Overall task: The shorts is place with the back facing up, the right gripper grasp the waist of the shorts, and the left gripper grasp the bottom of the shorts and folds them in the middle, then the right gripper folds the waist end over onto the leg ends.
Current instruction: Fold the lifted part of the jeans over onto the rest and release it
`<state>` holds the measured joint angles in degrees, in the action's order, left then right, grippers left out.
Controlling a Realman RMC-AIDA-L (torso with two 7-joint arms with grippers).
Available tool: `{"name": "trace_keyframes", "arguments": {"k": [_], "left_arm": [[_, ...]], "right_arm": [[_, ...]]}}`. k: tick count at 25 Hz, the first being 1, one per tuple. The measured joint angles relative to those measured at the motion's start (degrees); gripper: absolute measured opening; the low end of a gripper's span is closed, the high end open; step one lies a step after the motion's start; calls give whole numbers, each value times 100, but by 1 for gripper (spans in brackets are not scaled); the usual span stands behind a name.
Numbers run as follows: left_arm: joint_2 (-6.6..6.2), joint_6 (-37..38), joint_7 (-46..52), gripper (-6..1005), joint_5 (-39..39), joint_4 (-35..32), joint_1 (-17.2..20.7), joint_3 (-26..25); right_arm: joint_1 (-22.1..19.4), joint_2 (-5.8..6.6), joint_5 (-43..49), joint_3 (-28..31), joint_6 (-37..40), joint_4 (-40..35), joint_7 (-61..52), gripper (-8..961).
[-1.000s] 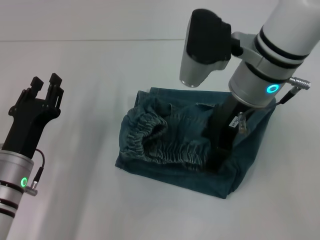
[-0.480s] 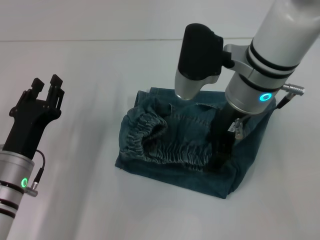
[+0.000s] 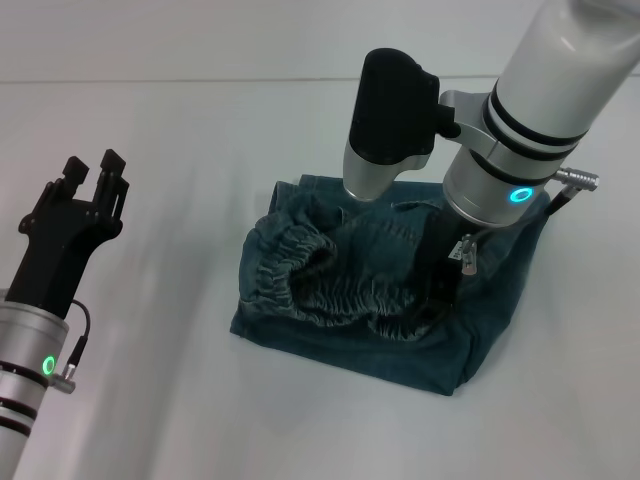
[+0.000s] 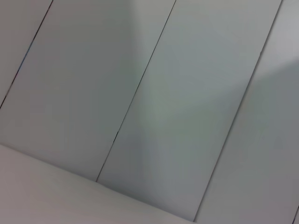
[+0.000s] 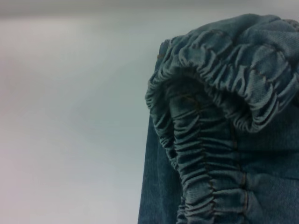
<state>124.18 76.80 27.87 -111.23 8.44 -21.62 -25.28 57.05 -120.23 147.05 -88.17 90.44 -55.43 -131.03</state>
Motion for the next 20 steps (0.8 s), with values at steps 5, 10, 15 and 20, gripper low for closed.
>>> {"name": "trace_keyframes", "arguments": {"k": [5,10,15,20], "left_arm": [[0,-1,0,494,20,1,0,-3],[9,-13,0,498,25,4,0,-4],[8,-16,0,511,39,4,0,-4],[3,56,0,525,43,-9,28,-4]], "right_arm": [[0,1,28,-6,-11,0,30,463],[-21,9,34,-7,-17,1,33,220],[-49,12,34,31,-18,-51,2,62],[-95,56,110,528,-67,-301,57,57]]}}
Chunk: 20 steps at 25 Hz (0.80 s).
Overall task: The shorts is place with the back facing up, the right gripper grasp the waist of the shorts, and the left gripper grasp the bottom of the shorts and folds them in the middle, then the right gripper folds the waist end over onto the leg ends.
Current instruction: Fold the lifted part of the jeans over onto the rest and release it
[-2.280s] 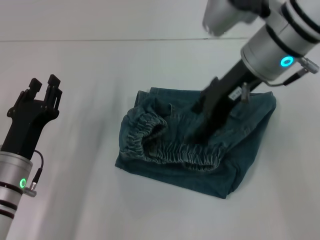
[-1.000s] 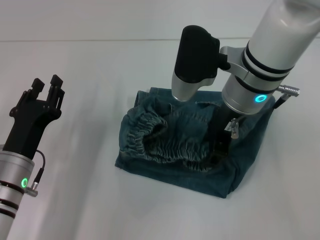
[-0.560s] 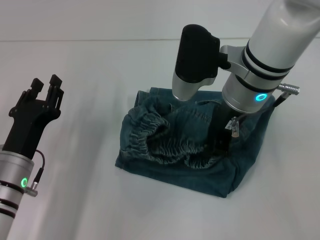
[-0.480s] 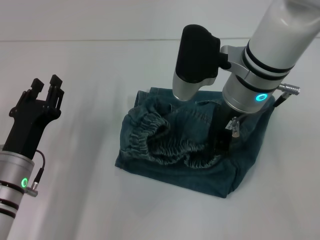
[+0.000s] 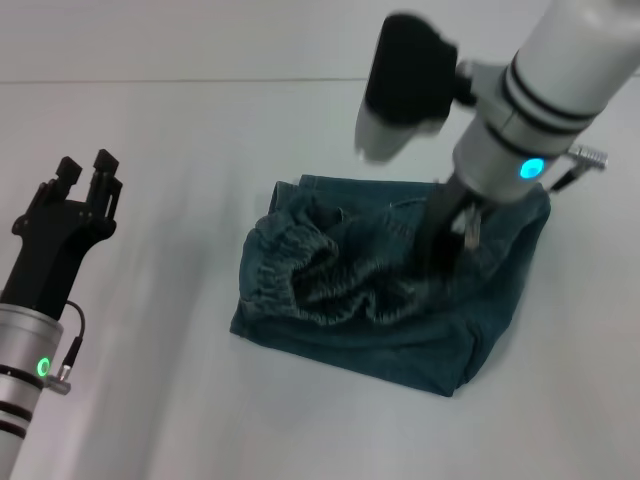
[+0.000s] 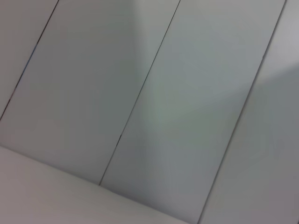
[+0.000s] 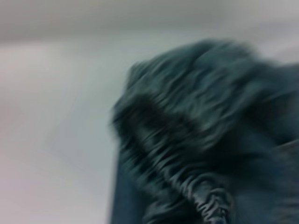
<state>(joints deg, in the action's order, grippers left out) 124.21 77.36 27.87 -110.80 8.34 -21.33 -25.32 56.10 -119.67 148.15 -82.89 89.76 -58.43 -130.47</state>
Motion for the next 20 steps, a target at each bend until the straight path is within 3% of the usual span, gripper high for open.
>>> {"name": "trace_keyframes", "arguments": {"k": [6,13,20], "left_arm": [[-11,11,271,541,5,-192,14,-17],[-12,35,388,560,4,-253,83,-17],[-3,44,388,579,-35,-268,109,-5]], "right_arm": [[-7,14,136,954,-579,-360,187,53],[-118,-22,-269,996,-2054,-162,211,54],[1,-53,-703,916,-3102,729,227,72]]}}
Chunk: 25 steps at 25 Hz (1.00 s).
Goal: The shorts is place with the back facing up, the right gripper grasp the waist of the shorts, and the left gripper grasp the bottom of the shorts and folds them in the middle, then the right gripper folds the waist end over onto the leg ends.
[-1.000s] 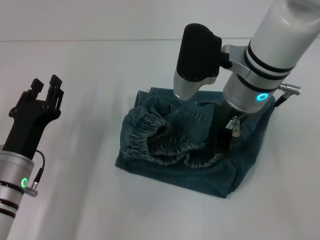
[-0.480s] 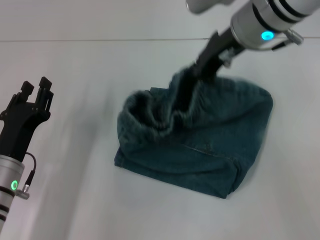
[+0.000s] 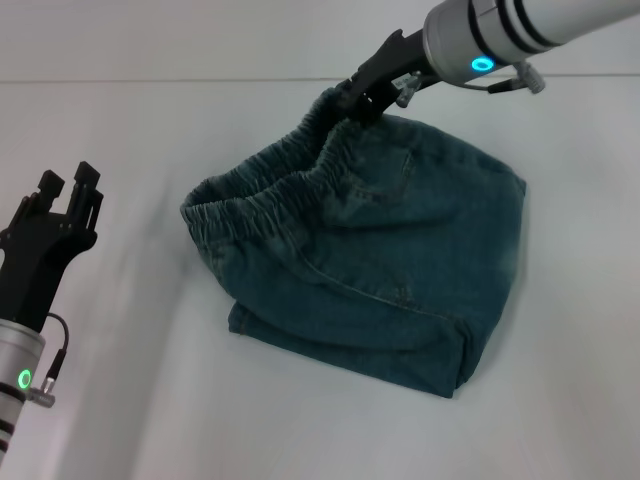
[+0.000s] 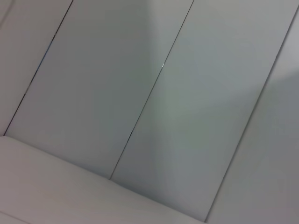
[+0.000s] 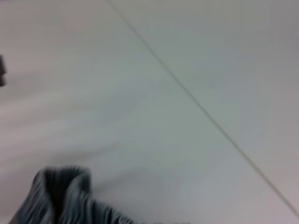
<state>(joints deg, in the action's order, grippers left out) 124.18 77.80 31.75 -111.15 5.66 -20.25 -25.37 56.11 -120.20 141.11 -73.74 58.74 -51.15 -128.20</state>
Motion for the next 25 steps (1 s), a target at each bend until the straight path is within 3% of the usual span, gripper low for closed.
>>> {"name": "trace_keyframes", "arguments": {"k": [7,14,17,20,22,25], "left_arm": [[0,25,-2,598,-12,-12,44,54],[-12,451,215,617,-23,-389,127,371],[-32,1118,914,625,-23,-1075,160,1010],[-110,1815,1939,633,-26,-2049,210,2035],[-193,2417,2509,638,-67,-2718,264,2918],[-260,3029,3051,646,-341,-3417,289,3665]], "right_arm": [[-345,3,-912,-150,-860,240,236,227],[-1246,59,-2294,157,-653,-172,1003,411],[-1777,67,-2687,573,146,-520,1370,519],[-2353,85,-3087,1177,1261,-617,1966,650],[-2710,105,-3351,1645,2047,-451,2563,745],[-3196,122,-3622,2365,3086,95,3544,838]]}}
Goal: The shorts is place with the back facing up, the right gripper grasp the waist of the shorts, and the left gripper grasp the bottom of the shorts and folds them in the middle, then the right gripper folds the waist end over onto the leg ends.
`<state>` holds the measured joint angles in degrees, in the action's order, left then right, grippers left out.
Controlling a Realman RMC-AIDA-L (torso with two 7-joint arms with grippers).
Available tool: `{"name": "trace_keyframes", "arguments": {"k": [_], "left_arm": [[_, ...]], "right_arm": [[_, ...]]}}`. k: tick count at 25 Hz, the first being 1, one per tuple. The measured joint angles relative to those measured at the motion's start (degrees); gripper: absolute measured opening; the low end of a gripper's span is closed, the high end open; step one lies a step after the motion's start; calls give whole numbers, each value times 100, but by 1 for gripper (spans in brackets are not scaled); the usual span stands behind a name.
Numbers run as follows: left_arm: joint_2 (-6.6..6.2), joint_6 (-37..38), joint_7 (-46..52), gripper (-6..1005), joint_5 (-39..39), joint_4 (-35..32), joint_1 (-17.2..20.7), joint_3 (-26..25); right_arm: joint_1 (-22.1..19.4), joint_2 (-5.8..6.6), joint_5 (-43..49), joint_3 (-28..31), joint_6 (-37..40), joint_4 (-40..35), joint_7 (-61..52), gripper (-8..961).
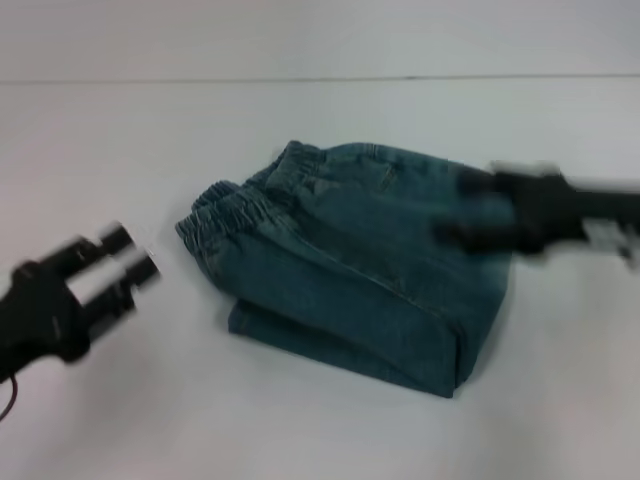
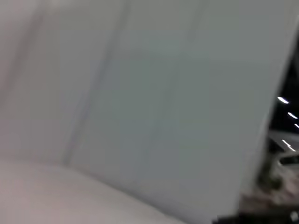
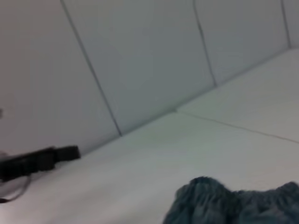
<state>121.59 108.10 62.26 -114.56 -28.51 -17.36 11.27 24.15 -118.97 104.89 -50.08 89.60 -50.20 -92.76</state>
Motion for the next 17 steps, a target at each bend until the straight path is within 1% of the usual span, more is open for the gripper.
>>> {"name": "trace_keyframes", "arguments": {"k": [3,4,5,8,11,14,17], "left_arm": [[-18,129,711,654,-609,-511,-108,376],[-18,104,829,657,-765,-559,-147,438],[-18,63,912,660,-903,-589,-192,487],[9,-64,956,668,-1107,-588,-266,555],[26,-143,1001,768,-1146,-596,-308,712],[23,-183,1070,868,-1147,-616,-333,759],[18,-192,1084,868,-1148,-634,-331,764]], "right_arm": [[-412,35,-56,625,670,705,949,907],[-498,50,-55,749,794,888,1199,930],[-595,65,-41,861,886,1085,1459,930],[-773,87,-2,966,929,1417,1892,930],[-849,98,48,980,821,1506,1985,930],[-855,101,76,987,792,1515,1994,930],[-842,103,76,991,789,1519,1997,930]]}}
